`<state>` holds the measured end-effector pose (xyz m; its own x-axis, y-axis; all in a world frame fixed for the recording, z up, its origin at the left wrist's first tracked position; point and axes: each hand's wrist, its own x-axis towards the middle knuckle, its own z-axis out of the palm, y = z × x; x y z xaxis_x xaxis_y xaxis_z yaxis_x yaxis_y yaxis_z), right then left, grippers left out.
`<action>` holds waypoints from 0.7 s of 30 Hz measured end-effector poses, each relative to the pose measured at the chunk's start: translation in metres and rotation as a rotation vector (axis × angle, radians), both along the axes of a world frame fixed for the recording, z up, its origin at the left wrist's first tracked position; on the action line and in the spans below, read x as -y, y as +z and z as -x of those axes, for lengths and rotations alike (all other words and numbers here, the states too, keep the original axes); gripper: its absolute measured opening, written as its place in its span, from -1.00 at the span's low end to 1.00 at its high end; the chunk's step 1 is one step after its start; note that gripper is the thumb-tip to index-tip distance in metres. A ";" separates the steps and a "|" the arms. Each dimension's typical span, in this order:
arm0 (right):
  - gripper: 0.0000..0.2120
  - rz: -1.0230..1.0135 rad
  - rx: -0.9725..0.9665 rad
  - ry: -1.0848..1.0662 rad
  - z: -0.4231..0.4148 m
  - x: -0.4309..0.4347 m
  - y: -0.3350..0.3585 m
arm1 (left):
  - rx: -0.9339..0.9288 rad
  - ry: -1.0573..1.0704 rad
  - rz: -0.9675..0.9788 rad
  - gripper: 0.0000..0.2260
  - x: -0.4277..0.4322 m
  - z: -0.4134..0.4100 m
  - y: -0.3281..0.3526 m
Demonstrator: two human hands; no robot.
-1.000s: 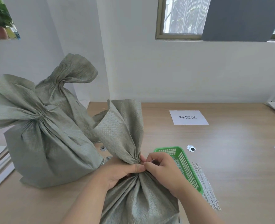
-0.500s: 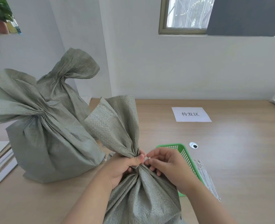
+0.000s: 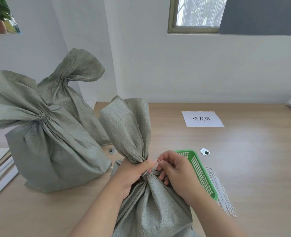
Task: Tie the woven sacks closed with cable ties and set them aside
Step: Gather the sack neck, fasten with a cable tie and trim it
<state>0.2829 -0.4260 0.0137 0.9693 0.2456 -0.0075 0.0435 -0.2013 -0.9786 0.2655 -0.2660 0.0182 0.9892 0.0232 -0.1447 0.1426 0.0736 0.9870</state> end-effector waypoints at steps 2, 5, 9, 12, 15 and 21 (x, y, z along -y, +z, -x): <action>-0.80 0.015 0.018 -0.015 0.001 0.000 -0.001 | -0.012 -0.002 -0.001 -0.76 0.001 -0.001 -0.001; -0.80 0.040 0.049 -0.031 0.004 -0.001 0.002 | -0.022 -0.020 -0.003 -0.78 0.000 -0.002 -0.002; -0.78 0.081 0.093 -0.044 0.008 -0.002 0.005 | -0.014 -0.022 -0.002 -0.82 0.001 -0.002 -0.003; -0.77 0.123 0.123 -0.039 0.011 -0.003 0.005 | -0.015 -0.015 -0.013 -0.83 0.001 -0.003 -0.003; -0.77 0.149 0.138 -0.036 0.012 -0.002 0.006 | -0.014 -0.012 -0.014 -0.83 0.001 -0.002 -0.003; -0.79 0.158 0.153 -0.043 0.015 -0.003 0.008 | -0.024 -0.036 -0.047 -0.81 0.002 -0.002 -0.002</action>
